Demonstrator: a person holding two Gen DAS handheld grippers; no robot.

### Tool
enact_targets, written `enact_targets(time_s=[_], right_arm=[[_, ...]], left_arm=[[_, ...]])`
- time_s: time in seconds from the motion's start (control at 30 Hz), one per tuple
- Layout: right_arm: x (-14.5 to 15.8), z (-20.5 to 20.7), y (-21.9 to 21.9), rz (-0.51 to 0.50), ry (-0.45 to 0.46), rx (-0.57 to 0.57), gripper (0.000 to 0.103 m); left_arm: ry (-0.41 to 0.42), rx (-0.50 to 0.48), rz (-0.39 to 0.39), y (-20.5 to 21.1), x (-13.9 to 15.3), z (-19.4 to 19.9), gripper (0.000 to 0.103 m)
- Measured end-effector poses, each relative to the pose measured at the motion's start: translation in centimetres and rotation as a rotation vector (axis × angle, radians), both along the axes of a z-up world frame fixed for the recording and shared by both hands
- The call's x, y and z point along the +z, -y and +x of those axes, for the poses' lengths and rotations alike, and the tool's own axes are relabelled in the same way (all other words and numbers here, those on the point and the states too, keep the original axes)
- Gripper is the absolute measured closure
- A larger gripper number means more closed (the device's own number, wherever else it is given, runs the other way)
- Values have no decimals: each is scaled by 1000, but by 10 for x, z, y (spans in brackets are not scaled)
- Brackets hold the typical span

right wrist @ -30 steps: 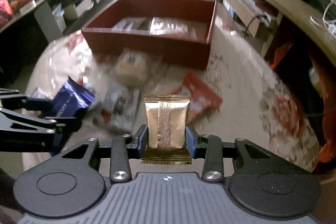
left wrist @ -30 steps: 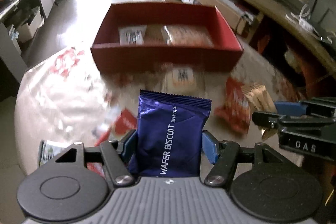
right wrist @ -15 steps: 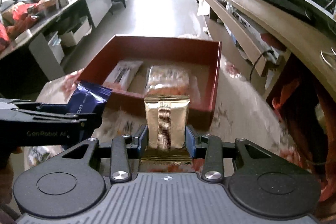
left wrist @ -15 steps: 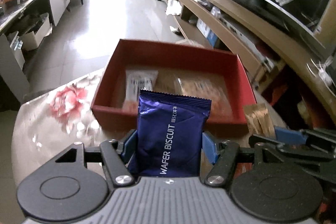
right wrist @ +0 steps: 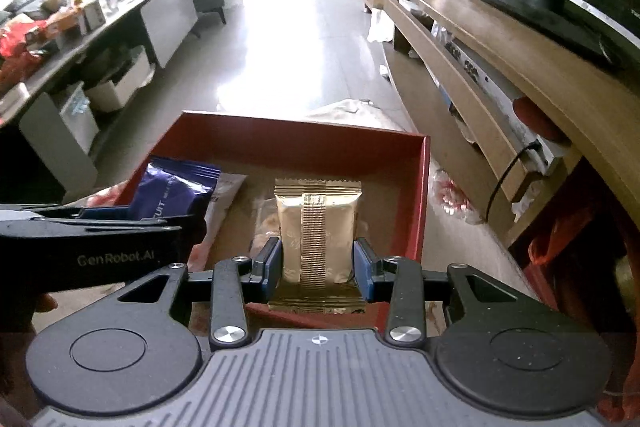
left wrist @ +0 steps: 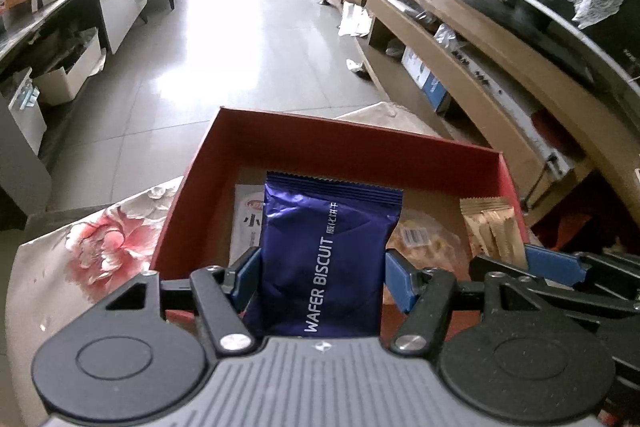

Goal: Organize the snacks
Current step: 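Carry the blue pack and gold snack over the red box, then release the blue pack and gold snack into the box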

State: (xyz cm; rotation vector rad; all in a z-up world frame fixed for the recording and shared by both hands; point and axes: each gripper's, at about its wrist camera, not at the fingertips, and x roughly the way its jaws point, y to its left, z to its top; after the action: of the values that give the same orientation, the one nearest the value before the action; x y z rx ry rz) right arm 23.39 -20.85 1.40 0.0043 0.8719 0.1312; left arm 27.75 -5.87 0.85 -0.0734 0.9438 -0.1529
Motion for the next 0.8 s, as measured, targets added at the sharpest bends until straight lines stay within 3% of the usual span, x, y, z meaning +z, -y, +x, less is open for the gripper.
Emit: enact_targets(time_s=[0.47,0.8], right_arm=[[-28,35,3,-17,-48,-10,57],[-39,43,0,-37,-78,-7,54]], left_arm=[[-46,29,64,11,-31,28,35],[-53,28,93,12,-36,31,34]])
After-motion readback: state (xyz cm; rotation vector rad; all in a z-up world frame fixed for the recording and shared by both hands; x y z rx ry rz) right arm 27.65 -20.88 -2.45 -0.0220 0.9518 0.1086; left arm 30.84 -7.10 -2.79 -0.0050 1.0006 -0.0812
